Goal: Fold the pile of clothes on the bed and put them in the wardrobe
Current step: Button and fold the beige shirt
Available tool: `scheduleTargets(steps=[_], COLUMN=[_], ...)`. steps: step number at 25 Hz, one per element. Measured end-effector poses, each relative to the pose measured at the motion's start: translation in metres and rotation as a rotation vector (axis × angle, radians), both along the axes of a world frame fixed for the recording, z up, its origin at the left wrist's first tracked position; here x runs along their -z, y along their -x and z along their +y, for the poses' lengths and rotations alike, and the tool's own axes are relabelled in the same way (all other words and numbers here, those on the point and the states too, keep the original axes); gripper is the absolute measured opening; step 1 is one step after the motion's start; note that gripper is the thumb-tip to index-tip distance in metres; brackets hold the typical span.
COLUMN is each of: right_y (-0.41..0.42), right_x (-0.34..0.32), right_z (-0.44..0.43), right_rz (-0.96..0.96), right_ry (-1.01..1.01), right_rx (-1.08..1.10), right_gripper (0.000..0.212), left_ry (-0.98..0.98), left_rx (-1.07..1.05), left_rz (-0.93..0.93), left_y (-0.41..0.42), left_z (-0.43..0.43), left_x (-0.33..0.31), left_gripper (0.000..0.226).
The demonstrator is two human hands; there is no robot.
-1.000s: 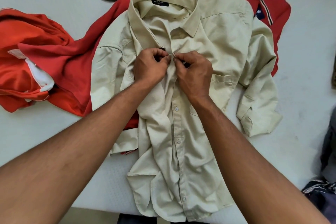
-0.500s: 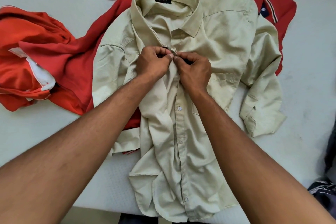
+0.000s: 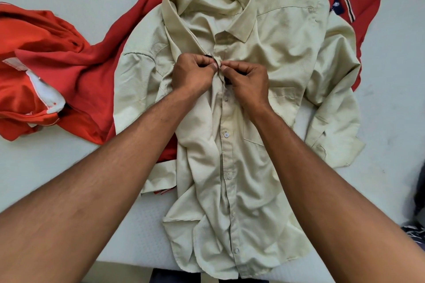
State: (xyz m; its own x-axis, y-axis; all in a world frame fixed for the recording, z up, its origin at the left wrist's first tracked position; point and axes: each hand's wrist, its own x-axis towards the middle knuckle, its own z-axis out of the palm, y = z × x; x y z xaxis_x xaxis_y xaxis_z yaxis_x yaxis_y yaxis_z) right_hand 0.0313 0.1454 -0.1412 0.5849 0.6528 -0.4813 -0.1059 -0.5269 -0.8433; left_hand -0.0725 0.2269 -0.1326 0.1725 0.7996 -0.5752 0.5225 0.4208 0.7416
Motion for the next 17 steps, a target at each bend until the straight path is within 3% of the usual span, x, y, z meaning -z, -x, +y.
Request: scheduleTargets(steps=[3,9,17], right_y=[-0.009,-0.007,-0.01], right_x=[-0.001,0.0,-0.001], right_z=[0.005,0.008,0.005], right_rz=[0.091,0.008,0.071], right_ry=[0.012,0.051,0.009], right_rx=[-0.032,-0.074,-0.102], right_gripper=[0.007,0.008,0.003], left_ry=[-0.001,0.046,-0.116], left_rx=[0.023,0.029,0.039], left_rz=[0.02,-0.003,0.082], left_y=[0.0,0.003,-0.001], left_z=[0.0,0.0,-0.01], left_x=[-0.001,-0.006,-0.005], left_gripper=[0.005,0.014,0.012])
